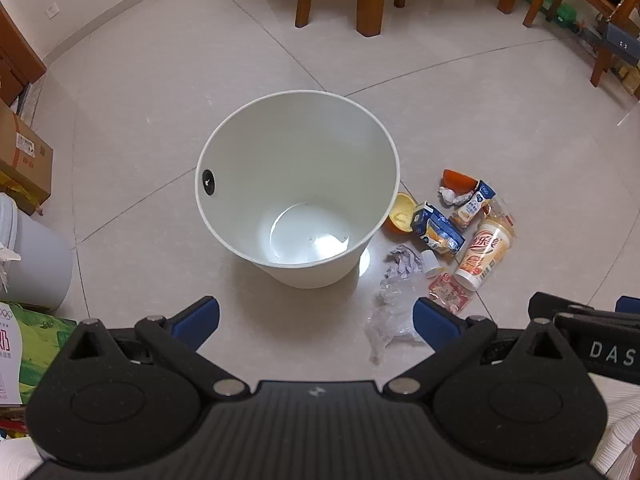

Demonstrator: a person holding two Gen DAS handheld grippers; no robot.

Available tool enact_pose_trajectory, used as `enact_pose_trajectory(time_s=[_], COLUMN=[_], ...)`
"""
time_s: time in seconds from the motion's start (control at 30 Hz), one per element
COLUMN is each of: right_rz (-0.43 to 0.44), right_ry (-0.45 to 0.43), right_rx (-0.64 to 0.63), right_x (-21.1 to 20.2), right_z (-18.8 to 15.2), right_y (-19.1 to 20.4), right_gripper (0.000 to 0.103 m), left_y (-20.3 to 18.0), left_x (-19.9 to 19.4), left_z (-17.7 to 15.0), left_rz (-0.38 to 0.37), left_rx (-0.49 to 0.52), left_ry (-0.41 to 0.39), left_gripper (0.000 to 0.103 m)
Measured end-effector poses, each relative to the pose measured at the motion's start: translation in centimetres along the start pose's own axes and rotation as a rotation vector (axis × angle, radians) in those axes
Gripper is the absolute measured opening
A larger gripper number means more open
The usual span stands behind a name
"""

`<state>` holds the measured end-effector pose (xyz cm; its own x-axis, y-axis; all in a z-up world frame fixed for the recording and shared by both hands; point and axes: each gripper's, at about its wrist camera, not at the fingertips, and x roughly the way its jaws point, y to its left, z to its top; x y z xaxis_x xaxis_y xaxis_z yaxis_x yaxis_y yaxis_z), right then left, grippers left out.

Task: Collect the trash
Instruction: 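Move both tools toward the white bin and trash pile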

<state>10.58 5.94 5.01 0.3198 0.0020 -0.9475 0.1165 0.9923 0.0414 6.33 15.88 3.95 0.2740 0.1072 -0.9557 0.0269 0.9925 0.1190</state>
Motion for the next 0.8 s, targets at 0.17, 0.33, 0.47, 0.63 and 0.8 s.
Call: enact_pose_trajectory(time_s=[0.17,0.33,0.47,0.63,0.8], right_rz=[0.000,-0.003,-0.005,-0.003,0.002], right_ry=[-0.002,-0.004,-0.001,-0.001,0.000], right_rx=[0.000,-0.005,-0.011,-0.014,-0.029], right_x=[0.1,0.1,0.4,0.5,1.2], right_z=[-0.2,-0.3,-0.2,0.0,0.1], right_y=[-0.1,-0.1,0.1,0.0,0.3], right_gripper=[0.103,0.103,0.103,0.103,0.103], left_y=[-0.1,-0.3,-0.2,0.0,0.3], left_x=[-0.1,0.0,0.2,0.7,1.6], left_z=[0.0,0.1,0.1,0.3,0.7], left_rz=[-0.002,0.005,0.004,0.000,-0.007], left_rx=[-0.002,0.003,-0.002,-0.017,-0.021], left_ry=[0.002,-0.002,-0.007,-0.015,-0.026], left_gripper=[0.102,0.102,0.102,0.102,0.102])
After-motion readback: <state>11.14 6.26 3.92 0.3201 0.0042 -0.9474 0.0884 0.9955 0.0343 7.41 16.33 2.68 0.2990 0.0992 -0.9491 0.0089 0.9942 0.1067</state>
